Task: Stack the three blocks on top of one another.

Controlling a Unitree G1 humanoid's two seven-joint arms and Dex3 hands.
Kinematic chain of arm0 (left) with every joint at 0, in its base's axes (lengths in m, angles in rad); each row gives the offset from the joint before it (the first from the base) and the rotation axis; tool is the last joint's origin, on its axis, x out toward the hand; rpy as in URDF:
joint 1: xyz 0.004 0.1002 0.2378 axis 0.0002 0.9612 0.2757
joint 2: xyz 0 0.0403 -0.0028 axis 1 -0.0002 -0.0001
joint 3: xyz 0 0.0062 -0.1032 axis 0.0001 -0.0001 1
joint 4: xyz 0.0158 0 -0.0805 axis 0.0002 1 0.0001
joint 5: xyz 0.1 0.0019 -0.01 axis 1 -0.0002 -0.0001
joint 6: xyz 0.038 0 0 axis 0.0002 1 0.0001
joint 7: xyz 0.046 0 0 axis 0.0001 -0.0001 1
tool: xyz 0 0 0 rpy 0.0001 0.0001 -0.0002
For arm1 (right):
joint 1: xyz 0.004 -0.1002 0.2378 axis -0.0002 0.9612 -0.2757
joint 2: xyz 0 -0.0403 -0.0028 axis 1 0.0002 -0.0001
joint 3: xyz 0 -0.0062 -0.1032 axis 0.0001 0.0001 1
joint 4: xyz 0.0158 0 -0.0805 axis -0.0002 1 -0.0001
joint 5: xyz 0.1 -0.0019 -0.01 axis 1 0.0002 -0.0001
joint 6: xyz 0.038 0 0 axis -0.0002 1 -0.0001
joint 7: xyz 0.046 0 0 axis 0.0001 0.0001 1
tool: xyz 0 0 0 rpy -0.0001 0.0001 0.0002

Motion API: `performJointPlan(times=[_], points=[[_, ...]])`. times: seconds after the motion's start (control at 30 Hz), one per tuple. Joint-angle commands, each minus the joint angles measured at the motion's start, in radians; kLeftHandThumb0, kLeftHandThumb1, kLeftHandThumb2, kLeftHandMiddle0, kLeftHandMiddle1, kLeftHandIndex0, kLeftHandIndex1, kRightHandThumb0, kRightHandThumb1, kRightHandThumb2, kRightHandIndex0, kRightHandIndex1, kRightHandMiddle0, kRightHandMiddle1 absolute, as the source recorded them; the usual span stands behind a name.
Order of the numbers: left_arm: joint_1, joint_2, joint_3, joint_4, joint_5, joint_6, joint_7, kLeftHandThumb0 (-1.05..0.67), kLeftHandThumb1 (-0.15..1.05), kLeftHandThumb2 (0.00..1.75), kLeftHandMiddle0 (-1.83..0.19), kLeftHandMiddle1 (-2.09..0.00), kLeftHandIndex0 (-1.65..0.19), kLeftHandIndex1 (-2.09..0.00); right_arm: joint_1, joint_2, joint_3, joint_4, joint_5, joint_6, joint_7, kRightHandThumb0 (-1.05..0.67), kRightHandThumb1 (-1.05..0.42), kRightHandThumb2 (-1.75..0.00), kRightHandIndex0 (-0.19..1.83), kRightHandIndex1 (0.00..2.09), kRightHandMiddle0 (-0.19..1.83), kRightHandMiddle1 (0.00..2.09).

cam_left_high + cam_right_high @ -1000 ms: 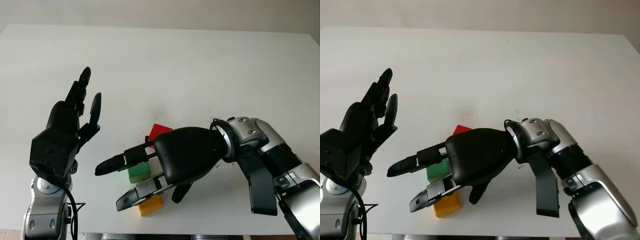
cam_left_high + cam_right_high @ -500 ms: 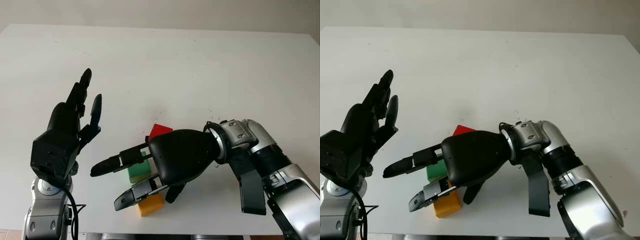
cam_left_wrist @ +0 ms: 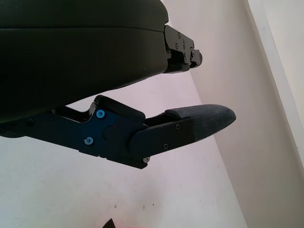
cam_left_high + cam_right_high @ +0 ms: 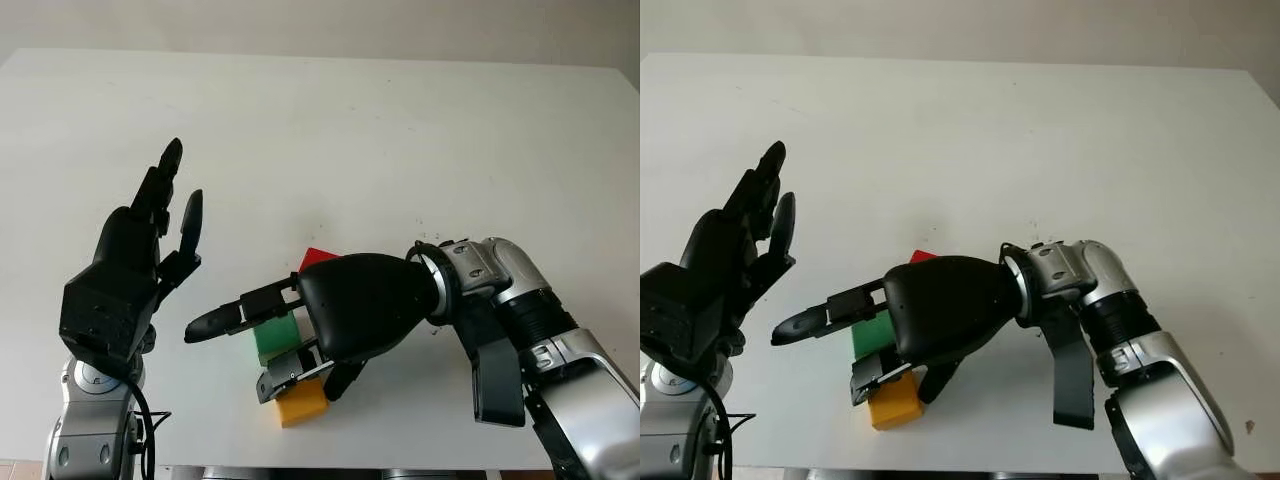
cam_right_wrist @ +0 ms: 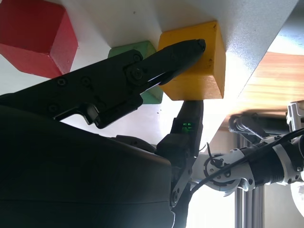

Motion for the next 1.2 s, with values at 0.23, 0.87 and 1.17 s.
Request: performJointPlan(times=[0.23,0.87,1.17], points=[[0.001,-0.008,0.009,-0.036,-0.002,0.030,0.008,-0.75,1.05,0.64,0.01,-0.05,-0.08,-0.05,-0.048,-0.025,0.031,-0.012,-0.034,-0.036,-0.041,-0.55,-0.93,-0.06,0.30,0.10,0.92,1.28],[-0.003,0.004,0.009,-0.029,-0.003,0.028,-0.007,-0.73,1.05,0.63,0.01,-0.05,-0.08,-0.05,-0.079,-0.252,0.242,-0.221,0.547,0.285,0.200,-0.49,-0.91,-0.04,0.27,0.07,0.82,1.26],[-0.013,0.015,0.006,-0.025,0.005,0.033,-0.014,-0.71,1.05,0.63,0.01,-0.05,-0.09,-0.06,-0.010,-0.286,0.186,-0.419,0.885,0.562,0.369,-0.49,-0.84,-0.04,0.34,0.12,0.80,1.30]])
